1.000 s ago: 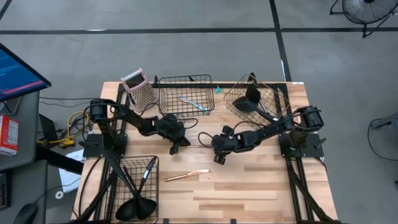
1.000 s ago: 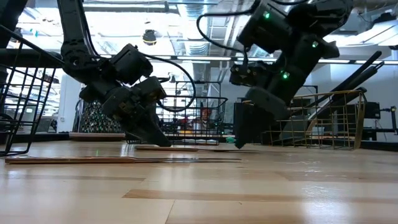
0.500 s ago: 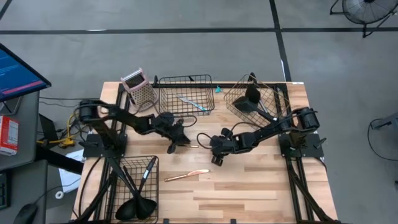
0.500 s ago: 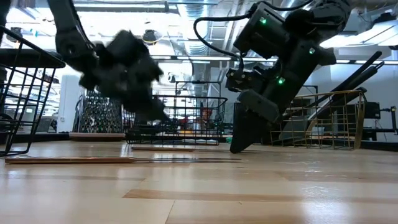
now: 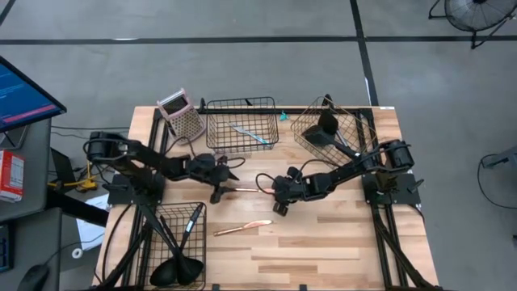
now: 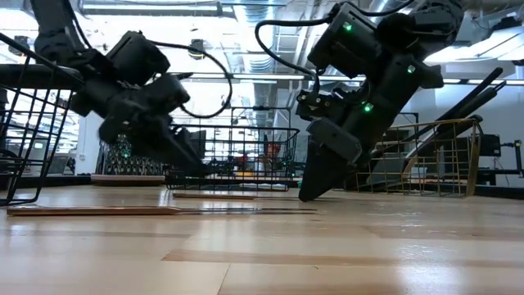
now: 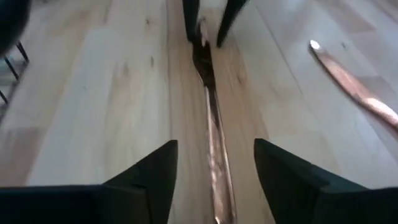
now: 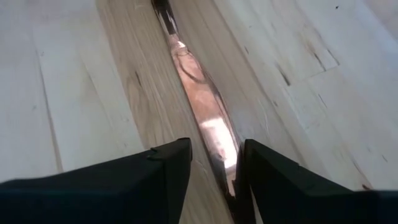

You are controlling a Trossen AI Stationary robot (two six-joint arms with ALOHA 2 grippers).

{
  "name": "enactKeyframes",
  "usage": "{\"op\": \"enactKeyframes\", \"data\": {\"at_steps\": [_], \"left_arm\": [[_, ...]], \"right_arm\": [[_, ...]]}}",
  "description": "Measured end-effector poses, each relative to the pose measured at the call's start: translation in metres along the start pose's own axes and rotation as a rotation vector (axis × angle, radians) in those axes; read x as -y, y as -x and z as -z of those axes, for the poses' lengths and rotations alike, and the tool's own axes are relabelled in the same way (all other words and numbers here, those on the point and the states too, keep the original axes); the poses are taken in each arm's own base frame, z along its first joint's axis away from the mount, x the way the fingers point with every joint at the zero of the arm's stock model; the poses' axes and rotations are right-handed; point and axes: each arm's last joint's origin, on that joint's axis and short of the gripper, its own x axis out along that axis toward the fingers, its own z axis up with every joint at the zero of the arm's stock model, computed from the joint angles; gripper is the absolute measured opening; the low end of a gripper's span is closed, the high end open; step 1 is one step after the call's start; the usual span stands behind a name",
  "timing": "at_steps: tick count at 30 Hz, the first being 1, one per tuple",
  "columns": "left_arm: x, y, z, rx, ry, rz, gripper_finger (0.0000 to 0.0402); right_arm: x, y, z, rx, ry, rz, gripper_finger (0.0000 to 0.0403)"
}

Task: Pick & Place Kitchen Items
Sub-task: Put the brown knife into the top black wire basket

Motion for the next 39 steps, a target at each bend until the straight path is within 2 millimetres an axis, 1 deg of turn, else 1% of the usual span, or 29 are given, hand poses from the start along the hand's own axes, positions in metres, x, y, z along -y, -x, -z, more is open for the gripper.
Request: {"op": "enactKeyframes", "data": {"at_steps": [3, 7, 19, 21, 22, 27, 28, 29, 32, 34, 39], "left_arm": [[0.005, 0.002, 0.007, -0.018, 0.001, 0.008, 0.0208], [0.008, 0.003, 0.017, -0.044, -0.008, -0.031, 0.0211], [0.008, -0.017, 0.042, -0.089, -0.01, -0.027, 0.0205], [0.008, -0.019, 0.045, -0.099, -0.016, -0.04, 0.0184], [0.008, -0.02, 0.046, -0.098, -0.027, -0.04, 0.0167], [0.008, -0.022, 0.047, -0.092, -0.063, -0.044, 0.0053], [0.008, -0.023, 0.048, -0.092, -0.067, -0.045, 0.0033], [0.008, -0.023, 0.048, -0.091, -0.071, -0.047, 0.0021], [0.007, -0.023, 0.048, -0.087, -0.068, -0.063, 0.0019], [0.007, -0.023, 0.047, -0.085, -0.048, -0.076, 0.0019], [0.005, -0.019, 0.044, -0.086, 0.053, -0.078, 0.0019]], "right_arm": [[0.001, 0.0, -0.001, 0.005, -0.003, 0.002, 0.0147], [0.001, -0.001, -0.002, 0.009, -0.027, 0.001, 0.0144], [0.001, -0.001, -0.002, 0.017, -0.061, 0.001, 0.0138], [0.001, -0.001, -0.002, 0.018, -0.063, 0.001, 0.0138], [0.001, -0.001, -0.002, 0.02, -0.064, 0.0, 0.0137], [0.001, -0.001, -0.003, 0.024, -0.075, 0.0, 0.0131], [0.001, -0.001, -0.003, 0.025, -0.075, -0.001, 0.013], [0.0, -0.001, -0.003, 0.027, -0.076, -0.002, 0.0129], [-0.001, -0.001, -0.005, 0.048, -0.075, -0.016, 0.0125], [-0.001, 0.004, -0.008, 0.064, -0.066, -0.023, 0.0121], [-0.003, 0.025, -0.021, 0.141, -0.045, -0.053, 0.0113]]}}
